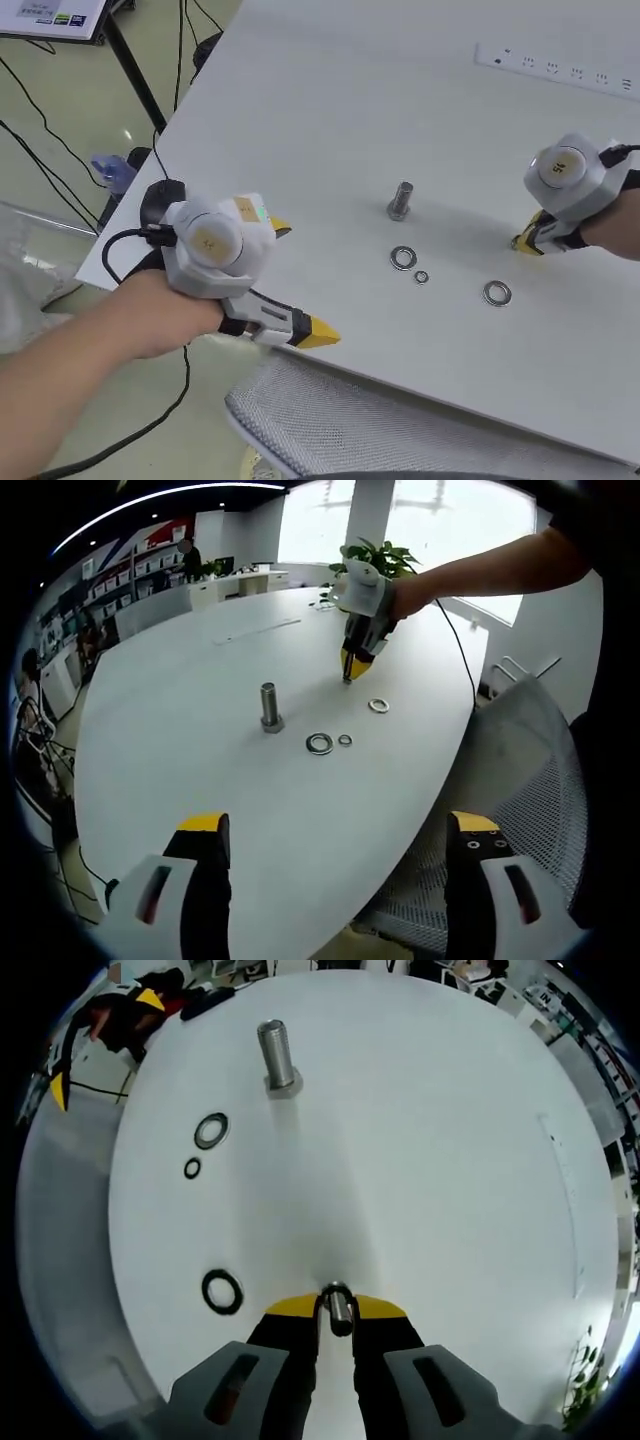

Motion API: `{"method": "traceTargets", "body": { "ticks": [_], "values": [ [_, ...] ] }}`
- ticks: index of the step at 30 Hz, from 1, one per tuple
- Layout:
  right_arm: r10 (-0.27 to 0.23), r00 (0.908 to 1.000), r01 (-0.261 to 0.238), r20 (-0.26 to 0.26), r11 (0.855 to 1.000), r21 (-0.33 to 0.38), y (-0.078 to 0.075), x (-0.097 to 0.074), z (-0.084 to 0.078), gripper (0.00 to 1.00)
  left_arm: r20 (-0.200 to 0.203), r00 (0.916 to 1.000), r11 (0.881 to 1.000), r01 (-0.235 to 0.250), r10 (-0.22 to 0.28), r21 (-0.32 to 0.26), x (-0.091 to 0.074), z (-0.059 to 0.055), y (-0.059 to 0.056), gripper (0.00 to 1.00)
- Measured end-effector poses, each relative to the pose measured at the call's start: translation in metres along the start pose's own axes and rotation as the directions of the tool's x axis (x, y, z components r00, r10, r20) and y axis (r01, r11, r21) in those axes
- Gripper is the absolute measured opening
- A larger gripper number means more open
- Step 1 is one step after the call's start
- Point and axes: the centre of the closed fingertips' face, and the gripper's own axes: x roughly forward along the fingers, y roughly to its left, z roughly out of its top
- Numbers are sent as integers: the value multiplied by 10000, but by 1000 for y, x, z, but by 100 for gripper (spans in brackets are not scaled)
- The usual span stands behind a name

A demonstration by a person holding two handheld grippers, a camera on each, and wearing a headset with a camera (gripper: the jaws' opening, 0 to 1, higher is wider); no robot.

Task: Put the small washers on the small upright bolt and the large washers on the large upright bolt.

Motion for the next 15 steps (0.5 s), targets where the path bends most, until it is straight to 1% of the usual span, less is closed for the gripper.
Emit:
{"method": "traceTargets", "body": {
  "ticks": [5,9,15],
  "values": [
    [45,10000,-44,-66,10000,33,0,0,-1,13,-56,10000,10000,35,-35,-13,0,-1,-1,88],
    [13,9999,-13,-107,10000,-80,0,1,-1,13,9,10000,10000,13,-13,-20,0,1,0,88],
    [44,9999,-46,-92,9998,-215,0,1,-1,14,-8,10000,10000,17,-17,23,0,1,0,88]
  ]
}}
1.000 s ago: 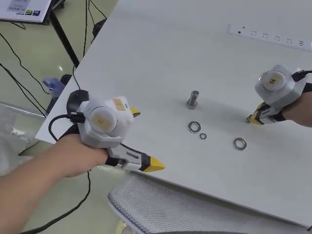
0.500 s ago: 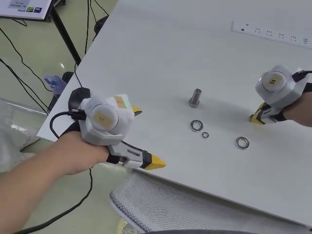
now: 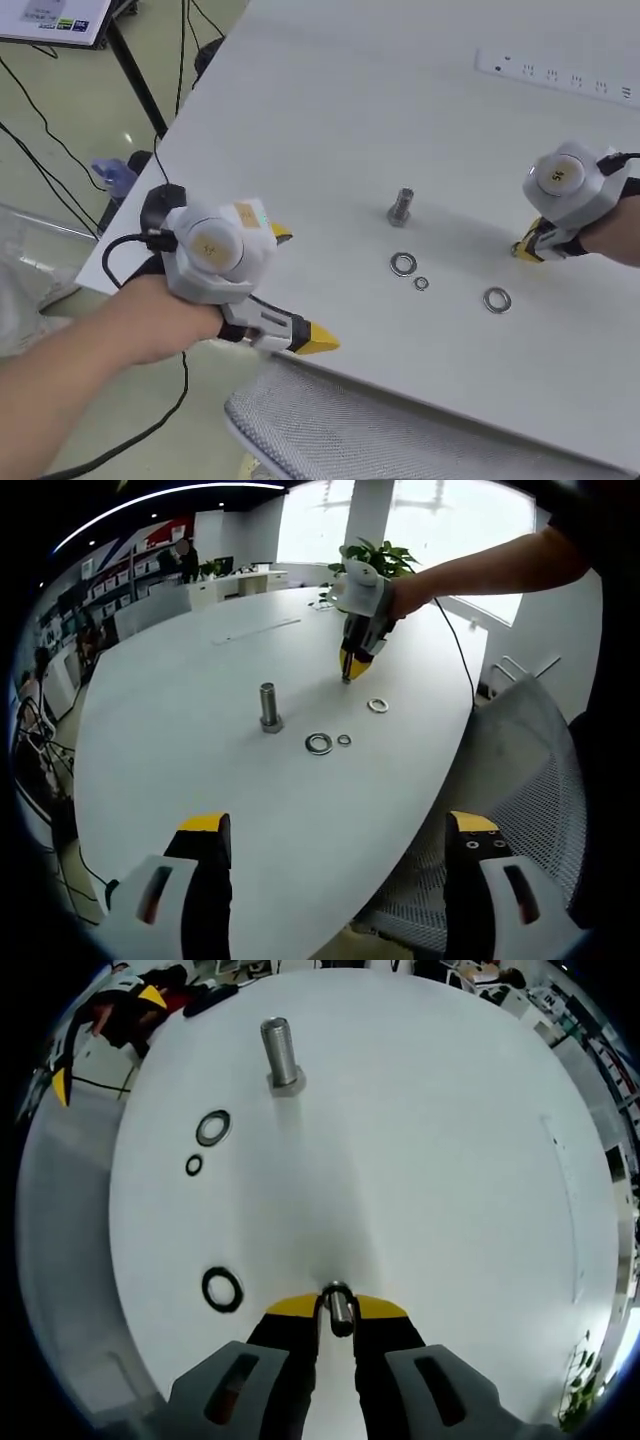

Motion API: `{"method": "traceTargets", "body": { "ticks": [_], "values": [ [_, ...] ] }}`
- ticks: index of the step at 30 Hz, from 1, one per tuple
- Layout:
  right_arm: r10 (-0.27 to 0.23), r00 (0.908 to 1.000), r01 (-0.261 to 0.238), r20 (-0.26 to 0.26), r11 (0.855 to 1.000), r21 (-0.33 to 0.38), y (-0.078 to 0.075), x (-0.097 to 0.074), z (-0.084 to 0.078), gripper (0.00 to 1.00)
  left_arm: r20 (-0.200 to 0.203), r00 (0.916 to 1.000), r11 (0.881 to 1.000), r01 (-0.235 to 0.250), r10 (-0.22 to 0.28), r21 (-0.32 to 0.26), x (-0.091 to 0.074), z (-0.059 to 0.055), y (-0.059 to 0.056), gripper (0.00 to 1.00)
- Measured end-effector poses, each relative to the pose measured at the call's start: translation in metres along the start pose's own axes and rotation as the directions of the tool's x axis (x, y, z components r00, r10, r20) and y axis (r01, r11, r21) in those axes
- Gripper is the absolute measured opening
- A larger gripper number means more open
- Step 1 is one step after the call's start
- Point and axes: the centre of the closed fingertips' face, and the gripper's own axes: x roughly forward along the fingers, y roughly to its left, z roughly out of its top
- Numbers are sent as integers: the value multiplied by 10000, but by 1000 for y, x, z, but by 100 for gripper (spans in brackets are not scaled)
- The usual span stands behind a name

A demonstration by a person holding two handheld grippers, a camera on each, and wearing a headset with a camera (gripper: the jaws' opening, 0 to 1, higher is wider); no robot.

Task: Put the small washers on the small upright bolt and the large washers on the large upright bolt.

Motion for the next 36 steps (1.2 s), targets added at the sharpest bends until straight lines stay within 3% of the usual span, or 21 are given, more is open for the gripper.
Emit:
{"method": "traceTargets", "body": {
  "ticks": [8,19,30,36],
  "values": [
    [74,9995,-80,312,9997,217,-2,-2,3,23,-5,10000,10000,-30,30,13,-2,-1,0,88],
    [176,9988,-187,457,9995,235,2,-10,4,27,185,9998,9999,-88,87,81,-5,5,-1,90],
    [197,9962,-225,843,9992,327,0,-36,11,33,306,9994,9994,-166,157,307,-12,13,-5,90],
    [183,9929,-178,1176,9998,-53,7,-54,26,35,450,9989,9993,-169,154,329,-13,17,-9,90]
  ]
}}
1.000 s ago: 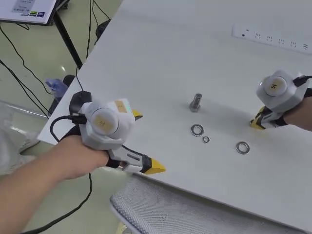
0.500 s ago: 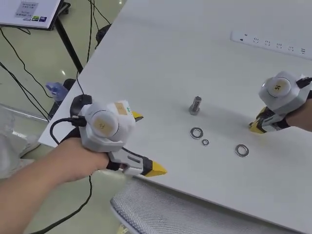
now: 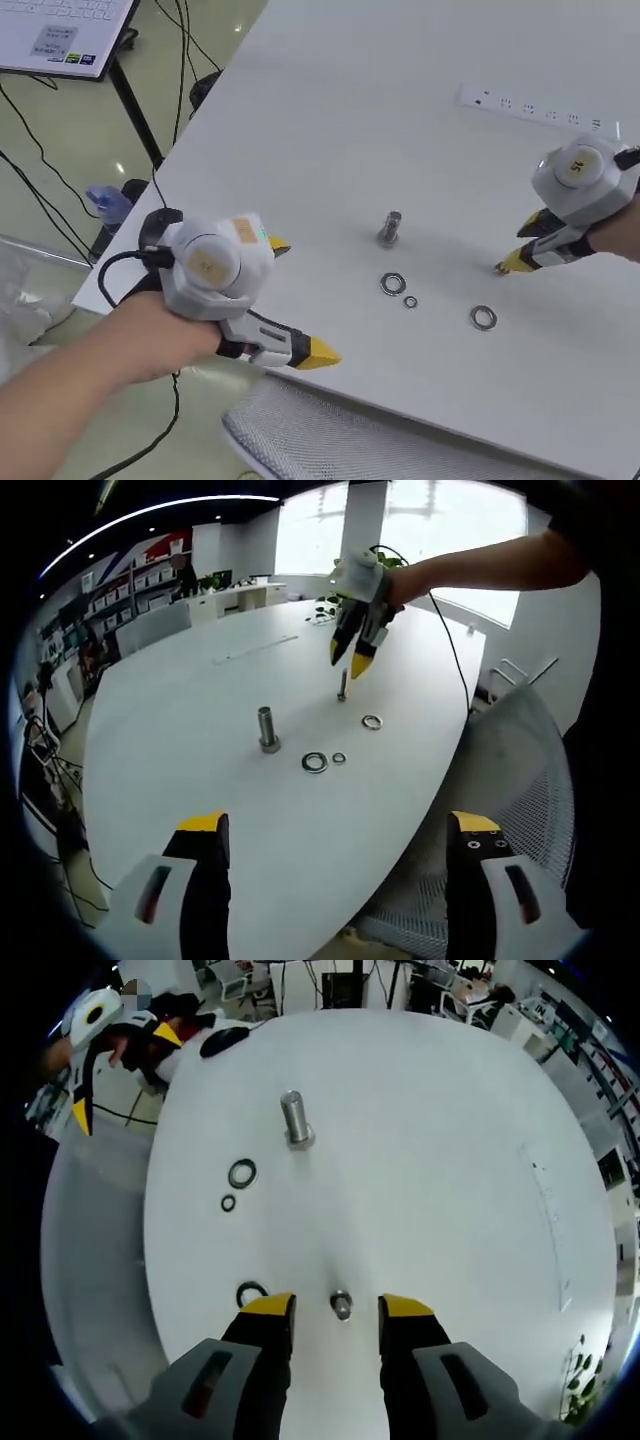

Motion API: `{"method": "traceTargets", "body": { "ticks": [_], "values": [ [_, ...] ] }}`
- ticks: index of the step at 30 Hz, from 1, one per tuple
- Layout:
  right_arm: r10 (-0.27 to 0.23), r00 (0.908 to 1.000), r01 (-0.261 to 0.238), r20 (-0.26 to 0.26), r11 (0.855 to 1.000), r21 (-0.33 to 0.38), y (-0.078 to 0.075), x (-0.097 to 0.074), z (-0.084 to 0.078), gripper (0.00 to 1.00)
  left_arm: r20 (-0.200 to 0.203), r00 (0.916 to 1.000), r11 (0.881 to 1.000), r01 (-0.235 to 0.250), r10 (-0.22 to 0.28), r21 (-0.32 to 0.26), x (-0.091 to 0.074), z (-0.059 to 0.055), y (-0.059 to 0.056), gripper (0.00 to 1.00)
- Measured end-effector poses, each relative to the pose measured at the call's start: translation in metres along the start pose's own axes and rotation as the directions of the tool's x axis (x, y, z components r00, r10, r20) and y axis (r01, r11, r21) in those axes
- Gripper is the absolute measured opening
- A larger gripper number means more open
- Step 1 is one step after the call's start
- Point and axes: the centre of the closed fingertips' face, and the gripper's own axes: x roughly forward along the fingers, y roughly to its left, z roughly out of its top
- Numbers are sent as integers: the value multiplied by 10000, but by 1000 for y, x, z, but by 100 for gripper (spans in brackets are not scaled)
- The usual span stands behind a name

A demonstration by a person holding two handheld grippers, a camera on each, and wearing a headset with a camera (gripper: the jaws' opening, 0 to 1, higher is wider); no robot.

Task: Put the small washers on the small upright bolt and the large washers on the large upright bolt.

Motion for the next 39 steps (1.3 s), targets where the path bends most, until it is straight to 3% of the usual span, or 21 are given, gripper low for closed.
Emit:
{"method": "traceTargets", "body": {
  "ticks": [18,39],
  "values": [
    [228,9991,-193,371,9957,-909,24,-4,31,40,-74,10000,9999,-3,4,106,-3,0,-6,89],
    [1054,9929,-943,545,9799,-1760,82,20,60,41,120,9999,9998,-10,8,187,-2,5,-5,89]
  ]
}}
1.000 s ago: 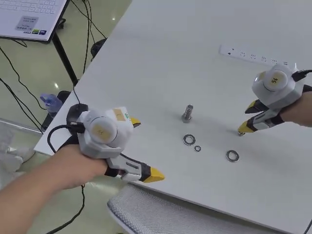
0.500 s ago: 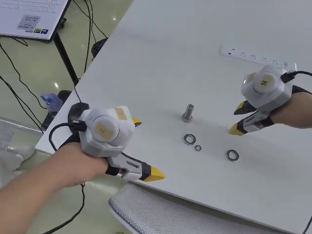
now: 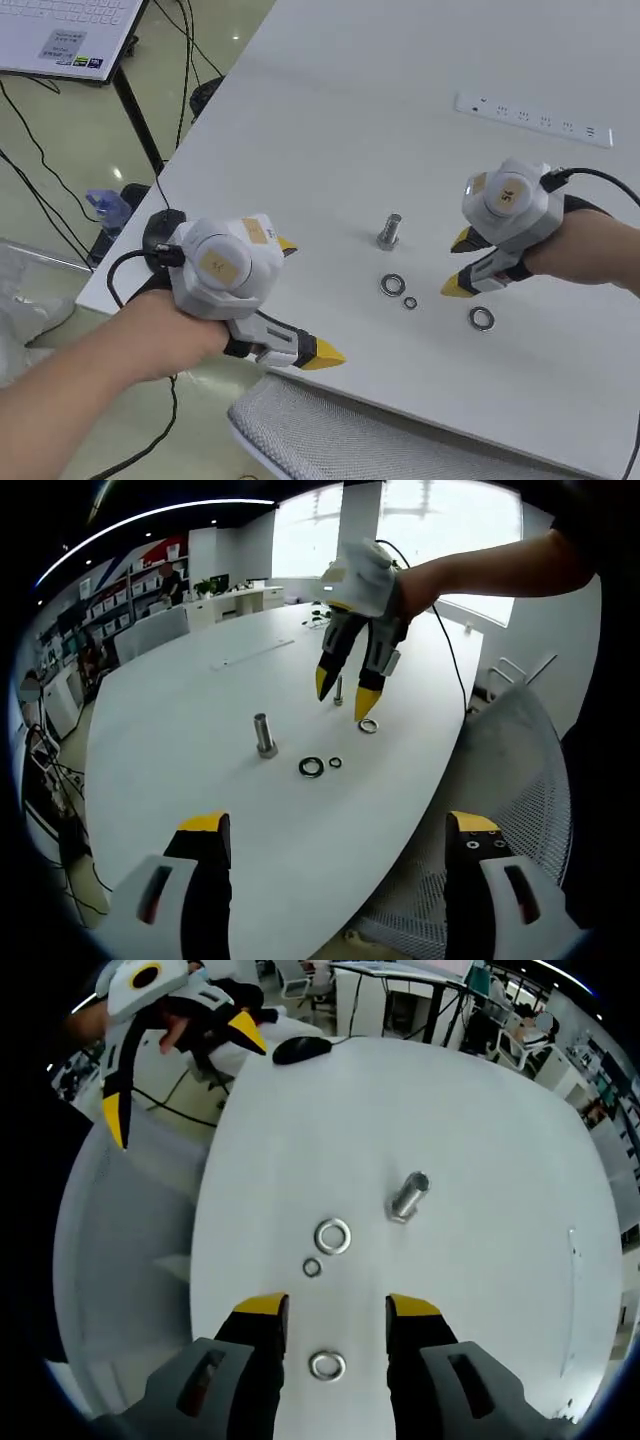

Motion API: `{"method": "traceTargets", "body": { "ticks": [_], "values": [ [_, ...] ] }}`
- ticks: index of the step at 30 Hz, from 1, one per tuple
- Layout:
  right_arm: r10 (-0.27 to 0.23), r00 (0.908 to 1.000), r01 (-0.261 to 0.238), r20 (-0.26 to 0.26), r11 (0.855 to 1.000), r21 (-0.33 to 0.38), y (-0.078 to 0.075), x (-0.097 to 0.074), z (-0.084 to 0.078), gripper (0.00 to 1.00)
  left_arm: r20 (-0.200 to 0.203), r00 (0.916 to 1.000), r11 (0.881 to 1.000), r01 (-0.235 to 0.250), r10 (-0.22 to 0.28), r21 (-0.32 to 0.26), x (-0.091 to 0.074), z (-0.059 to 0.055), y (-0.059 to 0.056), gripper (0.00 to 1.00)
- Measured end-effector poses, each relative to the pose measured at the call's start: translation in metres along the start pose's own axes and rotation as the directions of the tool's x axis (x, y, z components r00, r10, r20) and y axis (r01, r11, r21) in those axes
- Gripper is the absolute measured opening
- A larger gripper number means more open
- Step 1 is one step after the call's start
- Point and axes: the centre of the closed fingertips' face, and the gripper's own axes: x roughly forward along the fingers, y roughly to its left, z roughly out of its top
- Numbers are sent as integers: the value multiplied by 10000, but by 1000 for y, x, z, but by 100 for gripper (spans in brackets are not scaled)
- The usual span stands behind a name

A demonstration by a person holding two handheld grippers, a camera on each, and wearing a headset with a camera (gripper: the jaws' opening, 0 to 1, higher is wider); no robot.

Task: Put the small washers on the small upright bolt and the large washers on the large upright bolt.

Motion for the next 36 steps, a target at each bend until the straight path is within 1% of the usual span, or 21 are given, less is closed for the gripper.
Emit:
{"method": "traceTargets", "body": {
  "ticks": [6,9,11,12,14,16,18,21,22,26,31,36],
  "values": [
    [181,9997,-182,145,9998,57,10,6,1,41,74,10000,10000,-61,61,11,0,1,1,89],
    [331,9988,-337,367,9993,153,17,10,4,40,63,10000,10000,-61,61,9,0,0,1,89],
    [426,9984,-423,359,9991,-102,24,15,5,40,24,10000,10000,-48,48,23,0,-1,1,89],
    [352,9989,-346,309,9992,-197,24,16,5,40,53,10000,10000,-48,48,3,1,-1,1,89],
    [407,9988,-400,270,9989,-246,27,20,6,40,117,9999,10000,-22,22,-62,1,0,1,89],
    [421,9987,-413,293,9987,-289,29,23,7,40,95,10000,10000,-14,15,-33,1,1,1,89],
    [305,9993,-296,238,9989,-369,26,27,5,39,43,10000,10000,-6,6,19,1,0,1,89],
    [46,9998,-40,182,9993,-358,18,34,2,37,147,9999,10000,0,0,-30,2,3,1,89],
    [35,9998,-29,196,9995,-315,17,36,1,37,172,9999,10000,-6,7,-53,1,3,1,89],
    [62,9997,-60,240,9999,-88,16,47,-4,34,96,10000,10000,-15,15,-12,1,2,1,89],
    [-89,9998,87,170,9999,102,17,62,-9,32,72,10000,9999,-45,46,-102,0,-2,2,88],
    [-195,9997,195,175,9998,32,13,69,-9,32,34,10000,9999,81,-80,-104,1,-2,-1,88]
  ]
}}
